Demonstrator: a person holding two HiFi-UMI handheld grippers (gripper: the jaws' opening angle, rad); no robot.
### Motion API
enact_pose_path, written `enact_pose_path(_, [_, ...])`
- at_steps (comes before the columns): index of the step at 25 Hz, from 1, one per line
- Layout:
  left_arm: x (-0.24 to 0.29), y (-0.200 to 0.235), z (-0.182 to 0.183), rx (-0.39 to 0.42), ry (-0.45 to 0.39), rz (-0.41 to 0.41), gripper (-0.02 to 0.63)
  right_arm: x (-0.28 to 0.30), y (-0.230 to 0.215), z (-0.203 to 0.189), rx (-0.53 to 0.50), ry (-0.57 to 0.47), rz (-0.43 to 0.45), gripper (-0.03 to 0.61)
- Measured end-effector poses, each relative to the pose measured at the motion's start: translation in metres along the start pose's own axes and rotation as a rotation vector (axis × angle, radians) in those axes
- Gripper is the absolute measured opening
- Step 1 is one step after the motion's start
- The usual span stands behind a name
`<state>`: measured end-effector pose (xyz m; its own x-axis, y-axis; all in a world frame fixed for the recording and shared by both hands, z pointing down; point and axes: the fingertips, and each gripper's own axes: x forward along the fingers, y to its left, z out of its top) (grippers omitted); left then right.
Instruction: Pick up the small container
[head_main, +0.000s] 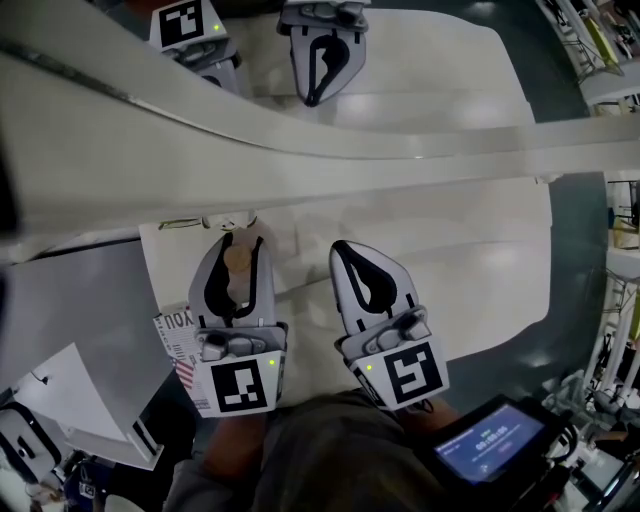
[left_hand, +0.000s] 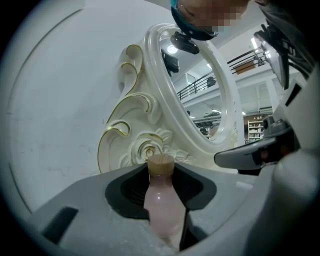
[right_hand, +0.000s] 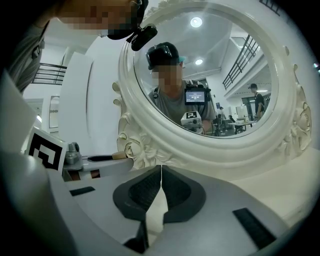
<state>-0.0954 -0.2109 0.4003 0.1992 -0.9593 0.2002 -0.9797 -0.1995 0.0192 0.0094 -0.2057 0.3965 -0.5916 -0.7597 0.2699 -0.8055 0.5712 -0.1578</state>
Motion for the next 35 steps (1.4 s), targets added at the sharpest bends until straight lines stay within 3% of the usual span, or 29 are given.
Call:
enact_pose_path(11, [0.002, 0.003, -0.006, 0.006, 0.009, 0.011, 0.144, 0.000, -0.003, -0.003, -0.001, -0.004, -0.017, 0.015])
enact_pose_path(18, [-0.002, 0.007, 0.009, 0.026, -0.041, 0.026, 0.144, -0.003, -0.007, -0.011, -0.013, 0.014, -0.032, 0.015])
enact_pose_path(35, [-0.103, 0.005, 0.101, 0.046, -0.163, 0.002, 0.144, -0.076, 0.049, 0.069, -0.159, -0.151, -0.133, 0.015])
